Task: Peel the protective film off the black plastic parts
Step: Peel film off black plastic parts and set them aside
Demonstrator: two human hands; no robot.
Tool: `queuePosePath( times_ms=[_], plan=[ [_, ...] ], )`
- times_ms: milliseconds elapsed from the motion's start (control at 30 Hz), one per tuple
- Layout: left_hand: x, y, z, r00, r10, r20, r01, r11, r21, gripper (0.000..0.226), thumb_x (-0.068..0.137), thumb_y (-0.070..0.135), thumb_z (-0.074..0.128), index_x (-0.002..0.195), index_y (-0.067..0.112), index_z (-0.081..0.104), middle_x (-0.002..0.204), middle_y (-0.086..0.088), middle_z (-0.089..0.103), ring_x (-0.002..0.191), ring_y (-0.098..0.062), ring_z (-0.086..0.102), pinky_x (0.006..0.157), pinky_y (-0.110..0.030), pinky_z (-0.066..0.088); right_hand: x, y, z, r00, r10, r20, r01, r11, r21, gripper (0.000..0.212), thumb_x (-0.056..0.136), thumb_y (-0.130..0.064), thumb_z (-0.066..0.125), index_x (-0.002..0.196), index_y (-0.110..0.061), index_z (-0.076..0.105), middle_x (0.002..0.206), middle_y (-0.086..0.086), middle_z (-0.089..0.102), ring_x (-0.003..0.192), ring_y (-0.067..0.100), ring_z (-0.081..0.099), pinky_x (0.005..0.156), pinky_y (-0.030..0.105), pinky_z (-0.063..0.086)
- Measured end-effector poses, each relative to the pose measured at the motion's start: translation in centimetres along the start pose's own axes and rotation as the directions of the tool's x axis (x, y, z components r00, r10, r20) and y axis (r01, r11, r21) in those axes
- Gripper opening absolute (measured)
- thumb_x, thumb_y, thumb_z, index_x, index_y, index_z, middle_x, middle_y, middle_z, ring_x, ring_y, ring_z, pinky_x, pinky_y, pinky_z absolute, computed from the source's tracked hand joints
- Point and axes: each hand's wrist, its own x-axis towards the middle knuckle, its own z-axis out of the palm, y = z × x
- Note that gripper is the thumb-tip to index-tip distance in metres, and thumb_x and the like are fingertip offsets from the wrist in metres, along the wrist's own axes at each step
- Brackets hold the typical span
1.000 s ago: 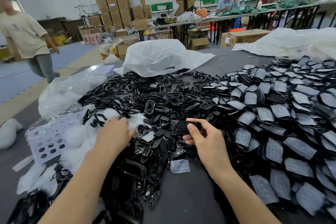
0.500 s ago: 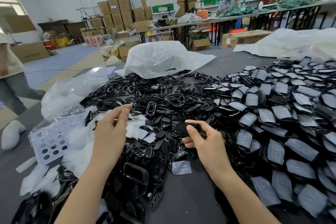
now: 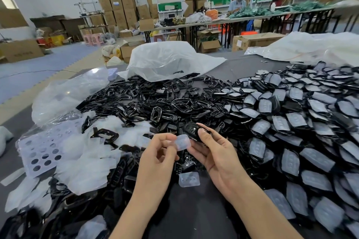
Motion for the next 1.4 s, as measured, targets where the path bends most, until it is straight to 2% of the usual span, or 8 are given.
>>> queuePosePath(
  times_ms=[100,300,533,767,933,1167,1300,1400],
  plan=[
    [-0.1,0.0,0.2,1.000,0.023,0.000,-0.023,0.999,0.042,0.026,0.095,0.013,0.060,0.091,0.038,0.062,0.080,0.005,0.068,0.075,-0.017,0.066,0.072,-0.024,0.050,-0.1,-0.1,0.0,1.000,0.008,0.000,-0.008,1.000,-0.001,0.030,0.077,-0.019,0.071,0.106,-0.012,0.074,0.103,0.013,0.077,0.082,0.020,0.076,0.067,0.029,0.062],
    [-0.7,0.6,-0.3,0.995,0.078,0.067,-0.084,0.993,0.088,0.030,0.098,0.016,0.062,0.105,0.044,0.070,0.097,0.019,0.072,0.093,-0.001,0.067,0.079,-0.006,0.045,0.2,-0.3,-0.4,0.980,-0.171,-0.105,0.151,0.973,-0.174,0.016,0.095,-0.011,0.063,0.106,-0.016,0.075,0.096,0.009,0.078,0.076,0.016,0.074,0.065,0.024,0.060],
    [-1.0,0.9,0.2,0.976,0.192,0.102,-0.208,0.962,0.178,0.024,0.096,0.020,0.061,0.099,0.041,0.073,0.103,0.021,0.064,0.098,-0.001,0.063,0.080,-0.009,0.045,0.0,-0.1,-0.5,0.967,-0.233,-0.104,0.198,0.942,-0.269,0.017,0.094,-0.013,0.065,0.099,-0.022,0.079,0.098,0.011,0.078,0.083,0.021,0.075,0.070,0.024,0.059],
    [-0.6,0.7,-0.2,0.997,0.001,-0.079,-0.009,0.994,-0.107,0.013,0.093,0.017,0.067,0.092,0.028,0.073,0.081,0.006,0.073,0.071,-0.003,0.066,0.067,-0.009,0.049,-0.4,0.8,0.3,0.997,-0.072,0.013,0.072,0.946,-0.316,0.017,0.091,-0.013,0.069,0.098,-0.023,0.080,0.094,0.013,0.076,0.085,0.021,0.075,0.071,0.024,0.060],
    [-0.5,0.3,-0.1,0.993,-0.093,-0.077,0.071,0.965,-0.253,0.006,0.095,0.016,0.066,0.092,0.020,0.069,0.082,-0.004,0.076,0.071,-0.016,0.072,0.068,-0.020,0.056,-0.8,1.2,0.4,0.997,-0.016,0.069,0.034,0.959,-0.280,0.017,0.093,-0.009,0.068,0.108,-0.010,0.074,0.102,0.017,0.077,0.094,0.033,0.076,0.074,0.027,0.061],
    [-0.2,-0.5,0.0,0.981,-0.099,-0.164,0.068,0.981,-0.180,0.016,0.094,0.020,0.066,0.094,0.035,0.062,0.080,0.005,0.072,0.071,-0.011,0.068,0.071,-0.028,0.057,-1.1,1.2,0.9,0.988,0.019,0.150,0.026,0.956,-0.291,0.033,0.083,-0.023,0.073,0.113,-0.009,0.073,0.103,0.022,0.075,0.095,0.037,0.075,0.080,0.028,0.061],
    [0.1,-0.5,-0.3,0.983,-0.130,-0.133,0.101,0.972,-0.212,0.017,0.094,0.019,0.067,0.105,0.032,0.067,0.095,0.003,0.073,0.077,-0.012,0.070,0.073,-0.026,0.057,-1.2,1.2,1.1,0.982,0.018,0.188,0.038,0.956,-0.292,0.034,0.085,-0.029,0.070,0.113,-0.012,0.074,0.108,0.018,0.076,0.100,0.034,0.074,0.085,0.029,0.060],
    [0.2,-0.4,-0.5,0.985,-0.153,-0.086,0.126,0.958,-0.257,0.013,0.094,0.016,0.066,0.105,0.023,0.069,0.094,-0.003,0.074,0.077,-0.012,0.070,0.070,-0.021,0.056,-1.3,1.1,1.2,0.982,-0.009,0.187,0.070,0.945,-0.321,0.029,0.085,-0.019,0.071,0.112,-0.012,0.074,0.105,0.015,0.077,0.096,0.032,0.075,0.081,0.026,0.060]
  ],
)
